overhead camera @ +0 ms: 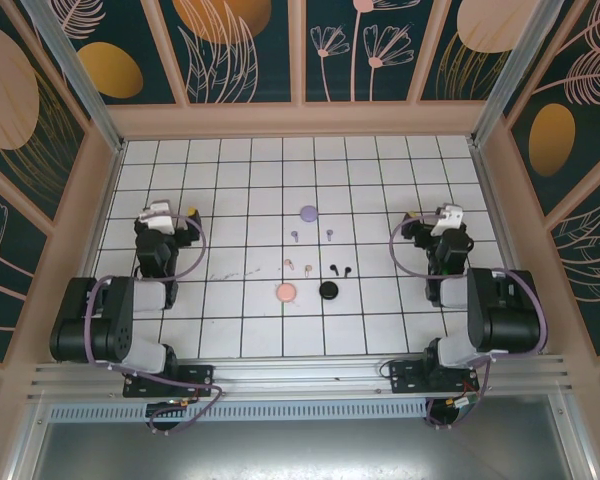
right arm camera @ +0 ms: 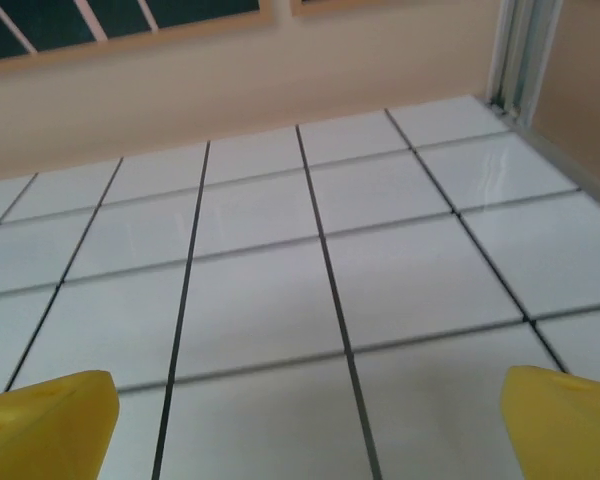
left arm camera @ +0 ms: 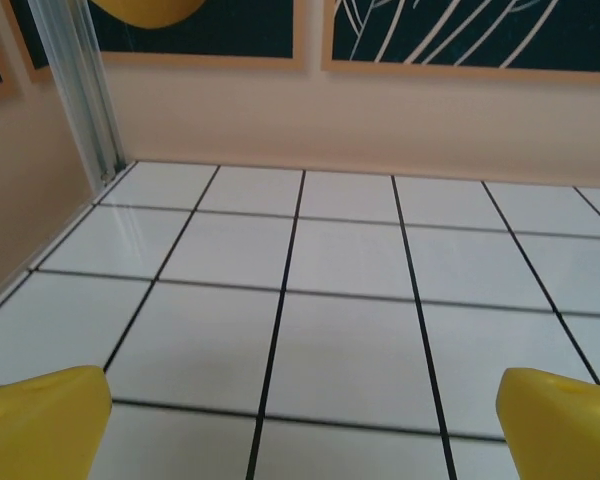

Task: Insert wireless bluetooth earbuds into charging case

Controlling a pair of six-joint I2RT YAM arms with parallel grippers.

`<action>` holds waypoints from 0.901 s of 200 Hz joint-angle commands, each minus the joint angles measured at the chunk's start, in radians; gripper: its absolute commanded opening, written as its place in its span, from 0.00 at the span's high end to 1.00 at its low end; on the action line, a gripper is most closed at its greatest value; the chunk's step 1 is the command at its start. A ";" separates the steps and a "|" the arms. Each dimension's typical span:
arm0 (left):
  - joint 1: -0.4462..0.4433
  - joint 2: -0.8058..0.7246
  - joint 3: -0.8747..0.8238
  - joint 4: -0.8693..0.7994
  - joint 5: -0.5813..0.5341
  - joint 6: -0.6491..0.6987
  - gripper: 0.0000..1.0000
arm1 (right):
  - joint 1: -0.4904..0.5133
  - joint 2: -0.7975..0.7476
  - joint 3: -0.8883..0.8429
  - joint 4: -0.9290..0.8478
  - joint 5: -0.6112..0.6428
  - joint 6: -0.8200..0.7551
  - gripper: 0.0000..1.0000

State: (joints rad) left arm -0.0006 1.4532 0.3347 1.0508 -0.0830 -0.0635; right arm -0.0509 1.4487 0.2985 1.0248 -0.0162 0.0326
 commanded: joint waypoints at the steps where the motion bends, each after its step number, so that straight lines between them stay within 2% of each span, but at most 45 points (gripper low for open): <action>1: 0.005 -0.063 0.084 -0.187 -0.022 -0.013 0.03 | 0.005 -0.104 0.074 -0.174 0.027 0.024 0.01; 29: 0.005 -0.115 0.176 -0.359 -0.021 -0.020 0.04 | 0.003 -0.222 0.142 -0.358 0.074 0.151 0.01; 50: 0.004 -0.144 0.261 -0.492 0.013 -0.097 0.01 | 0.002 -0.272 0.229 -0.551 0.132 0.291 0.01; 69: 0.006 -0.149 0.347 -0.636 0.101 -0.202 0.01 | 0.004 -0.268 0.287 -0.669 0.040 0.308 0.01; 78: 0.004 -0.140 0.394 -0.707 0.160 -0.245 0.01 | 0.017 -0.266 0.305 -0.718 0.035 0.311 0.01; 93: 0.003 -0.130 0.442 -0.771 0.266 -0.310 0.01 | 0.061 -0.269 0.335 -0.809 -0.002 0.298 0.01; 111: -0.001 -0.148 0.436 -0.760 0.336 -0.377 0.01 | 0.136 -0.276 0.375 -0.926 -0.001 0.303 0.01; 152: -0.033 -0.180 0.415 -0.734 0.372 -0.484 0.01 | 0.316 -0.281 0.444 -1.153 -0.035 0.367 0.06; 180: -0.093 -0.177 0.423 -0.762 0.347 -0.512 0.01 | 0.456 -0.292 0.460 -1.248 -0.007 0.438 0.08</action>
State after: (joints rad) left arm -0.0486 1.2930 0.7555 0.3248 0.2451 -0.5068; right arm 0.3122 1.1866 0.7235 -0.0635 -0.0269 0.3843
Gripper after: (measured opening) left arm 0.986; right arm 0.929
